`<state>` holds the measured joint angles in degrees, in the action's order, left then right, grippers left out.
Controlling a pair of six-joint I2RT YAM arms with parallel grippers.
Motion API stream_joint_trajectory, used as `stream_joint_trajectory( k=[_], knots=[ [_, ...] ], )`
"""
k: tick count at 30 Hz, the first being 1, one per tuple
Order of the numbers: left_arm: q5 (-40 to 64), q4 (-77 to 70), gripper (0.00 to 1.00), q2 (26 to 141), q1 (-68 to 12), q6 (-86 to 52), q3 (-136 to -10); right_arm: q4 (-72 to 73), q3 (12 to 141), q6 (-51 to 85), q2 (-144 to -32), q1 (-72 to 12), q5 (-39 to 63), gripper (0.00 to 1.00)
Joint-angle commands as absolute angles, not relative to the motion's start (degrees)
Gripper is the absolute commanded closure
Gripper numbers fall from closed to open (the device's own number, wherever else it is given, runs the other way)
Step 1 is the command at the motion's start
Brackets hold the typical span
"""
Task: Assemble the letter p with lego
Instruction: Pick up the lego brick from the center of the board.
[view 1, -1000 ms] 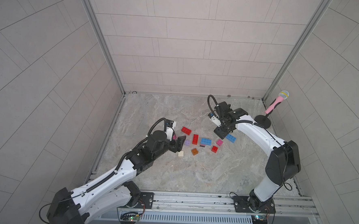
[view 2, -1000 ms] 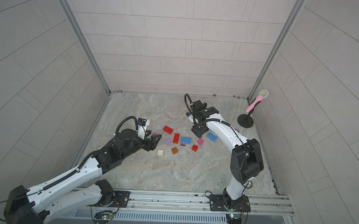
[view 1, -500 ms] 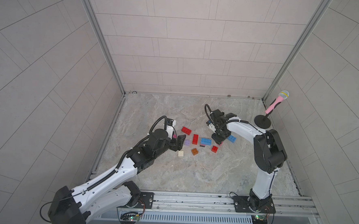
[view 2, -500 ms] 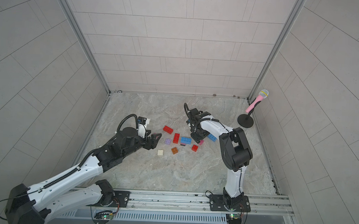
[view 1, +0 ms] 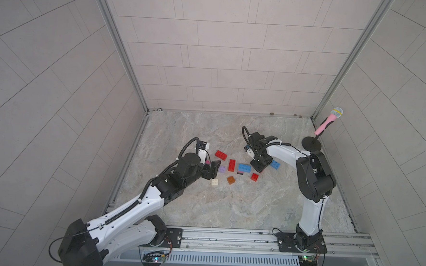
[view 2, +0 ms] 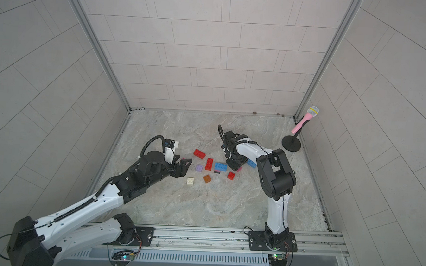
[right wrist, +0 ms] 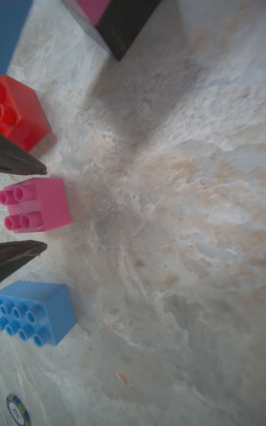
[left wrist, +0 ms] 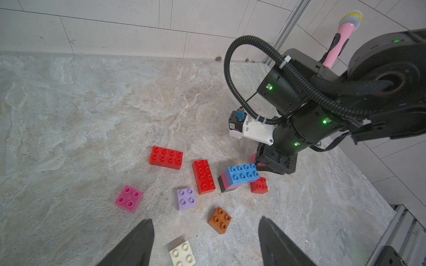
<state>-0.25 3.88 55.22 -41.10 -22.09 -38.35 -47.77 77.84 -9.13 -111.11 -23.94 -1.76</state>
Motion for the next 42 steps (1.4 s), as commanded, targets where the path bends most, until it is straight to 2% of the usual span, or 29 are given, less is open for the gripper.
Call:
stream_joint_trajectory(
  k=[1, 9, 15, 20, 25, 30, 37, 42],
  knots=[
    [-0.7, 4.06, 0.22, 55.36, -40.81, -21.98, -40.05, -48.55, 77.34, -8.33, -111.97, -23.69, -1.9, 0.52],
    [-0.87, 4.04, 0.22, 55.3, -40.84, -21.94, -39.98, -49.13, 77.34, -8.5, -111.97, -23.64, -1.33, 0.59],
    [-0.97, 3.89, 0.22, 55.36, -40.8, -21.8, -39.9, -49.62, 77.5, -9.11, -111.56, -23.61, -0.7, 0.73],
    [-1.44, 3.89, 0.22, 55.2, -40.84, -21.62, -39.47, -52.44, 79.52, -12.44, -106.8, -23.64, 0.31, 0.79],
    [-1.07, 2.32, 0.22, 53.64, -40.8, -21.39, -37.65, -57.24, 82.82, -20.42, -100.42, -24.48, 1.31, 0.8],
    [-0.69, 0.71, 0.22, 51.46, -40.81, -20.63, -35.55, -59.47, 84.22, -32.99, -97.17, -28.69, 3.77, 0.8],
    [-0.21, -0.14, 0.22, 50.36, -40.83, -19.46, -34.7, -64.42, 91.67, -44.32, -103.46, -33.52, 7.05, 0.8],
    [-0.09, -0.27, 0.22, 50.48, -40.85, -18.98, -34.61, -66.43, 96.61, -46.05, -108.53, -34.88, 7.14, 0.8]
  ],
)
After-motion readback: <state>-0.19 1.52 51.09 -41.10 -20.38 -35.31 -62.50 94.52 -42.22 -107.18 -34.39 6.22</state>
